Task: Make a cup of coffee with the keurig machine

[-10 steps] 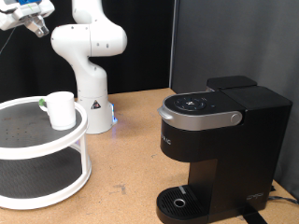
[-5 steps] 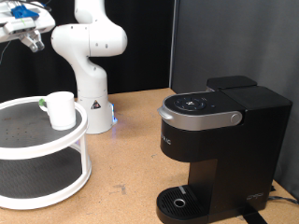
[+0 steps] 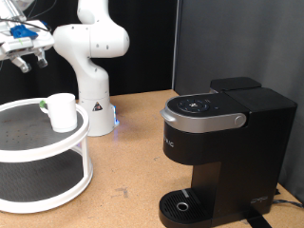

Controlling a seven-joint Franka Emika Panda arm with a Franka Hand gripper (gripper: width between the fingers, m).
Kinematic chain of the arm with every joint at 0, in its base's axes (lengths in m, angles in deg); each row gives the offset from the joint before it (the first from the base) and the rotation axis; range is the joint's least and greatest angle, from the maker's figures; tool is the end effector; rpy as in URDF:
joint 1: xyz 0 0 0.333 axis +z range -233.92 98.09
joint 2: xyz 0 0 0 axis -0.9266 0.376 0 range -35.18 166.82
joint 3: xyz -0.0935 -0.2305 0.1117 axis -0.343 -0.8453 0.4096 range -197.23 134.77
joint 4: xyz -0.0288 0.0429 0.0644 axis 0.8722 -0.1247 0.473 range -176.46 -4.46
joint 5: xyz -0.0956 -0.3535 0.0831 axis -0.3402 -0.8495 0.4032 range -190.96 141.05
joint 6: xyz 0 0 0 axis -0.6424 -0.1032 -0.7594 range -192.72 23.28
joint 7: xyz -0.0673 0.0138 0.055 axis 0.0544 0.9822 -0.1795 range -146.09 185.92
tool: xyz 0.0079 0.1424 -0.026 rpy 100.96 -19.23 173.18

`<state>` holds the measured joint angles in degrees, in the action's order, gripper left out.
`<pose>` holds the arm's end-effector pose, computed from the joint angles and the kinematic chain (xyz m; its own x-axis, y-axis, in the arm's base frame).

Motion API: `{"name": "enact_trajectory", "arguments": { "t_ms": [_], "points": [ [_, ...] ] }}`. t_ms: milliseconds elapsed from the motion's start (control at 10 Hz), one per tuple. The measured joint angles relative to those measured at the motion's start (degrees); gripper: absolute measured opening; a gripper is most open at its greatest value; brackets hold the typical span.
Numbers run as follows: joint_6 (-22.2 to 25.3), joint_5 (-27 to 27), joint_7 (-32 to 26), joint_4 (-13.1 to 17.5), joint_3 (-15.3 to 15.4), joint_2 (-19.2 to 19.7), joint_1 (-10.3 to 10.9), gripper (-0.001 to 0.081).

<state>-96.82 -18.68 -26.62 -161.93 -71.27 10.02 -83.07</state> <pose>0.2370 -0.2203 0.3724 0.8703 -0.0802 0.4860 0.1278 -0.9161 -0.3799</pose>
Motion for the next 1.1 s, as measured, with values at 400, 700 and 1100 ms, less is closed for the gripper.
{"name": "enact_trajectory", "arguments": {
  "t_ms": [400, 700, 1100],
  "points": [
    [-3.43, -1.89, -6.69, -0.98, -4.97, 3.30, 0.20, 0.0769],
    [-2.84, -1.89, -9.53, -0.69, -8.00, 6.38, 2.42, 0.0800],
    [-5.86, -1.42, -9.58, -0.88, -9.64, 10.38, 6.31, 0.0800]
  ]
}}
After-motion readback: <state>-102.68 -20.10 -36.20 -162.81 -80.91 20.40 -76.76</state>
